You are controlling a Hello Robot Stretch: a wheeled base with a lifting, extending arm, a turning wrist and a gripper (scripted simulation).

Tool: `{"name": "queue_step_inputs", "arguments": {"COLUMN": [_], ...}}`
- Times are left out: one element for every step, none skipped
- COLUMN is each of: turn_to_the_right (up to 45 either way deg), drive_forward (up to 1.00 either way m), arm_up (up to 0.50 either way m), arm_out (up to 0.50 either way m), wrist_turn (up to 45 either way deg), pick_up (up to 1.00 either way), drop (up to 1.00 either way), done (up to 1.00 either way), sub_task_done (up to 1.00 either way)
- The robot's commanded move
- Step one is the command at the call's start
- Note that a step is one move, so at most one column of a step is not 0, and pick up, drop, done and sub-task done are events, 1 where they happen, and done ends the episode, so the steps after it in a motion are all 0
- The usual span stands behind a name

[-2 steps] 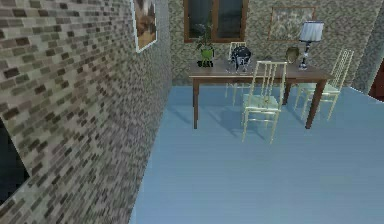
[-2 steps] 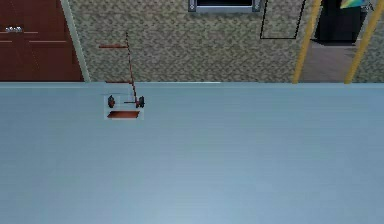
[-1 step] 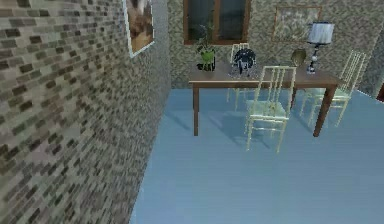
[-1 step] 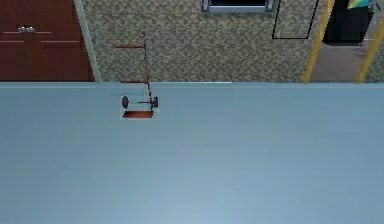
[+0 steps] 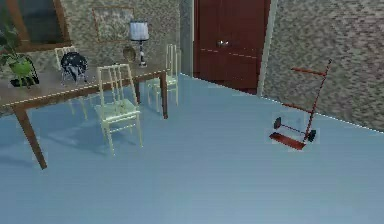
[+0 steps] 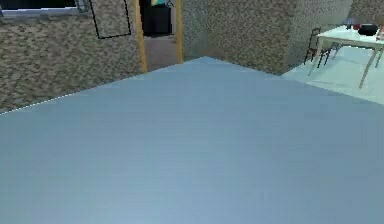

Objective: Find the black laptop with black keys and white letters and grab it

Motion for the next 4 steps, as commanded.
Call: {"name": "queue_step_inputs", "arguments": {"turn_to_the_right": [45.0, 0.0, -45.0, -42.0], "drive_forward": [0.00, 0.05, 0.00, 0.00], "arm_up": [0.00, 0.00, 0.00, 0.00], "arm_out": [0.00, 0.00, 0.00, 0.00], "wrist_turn": [0.0, 0.0, 0.0, 0.0], "pick_up": [0.00, 0.00, 0.00, 0.00], "drop": [0.00, 0.00, 0.00, 0.00], "done": [0.00, 0.00, 0.00, 0.00], "sub_task_done": [0.00, 0.00, 0.00, 0.00]}}
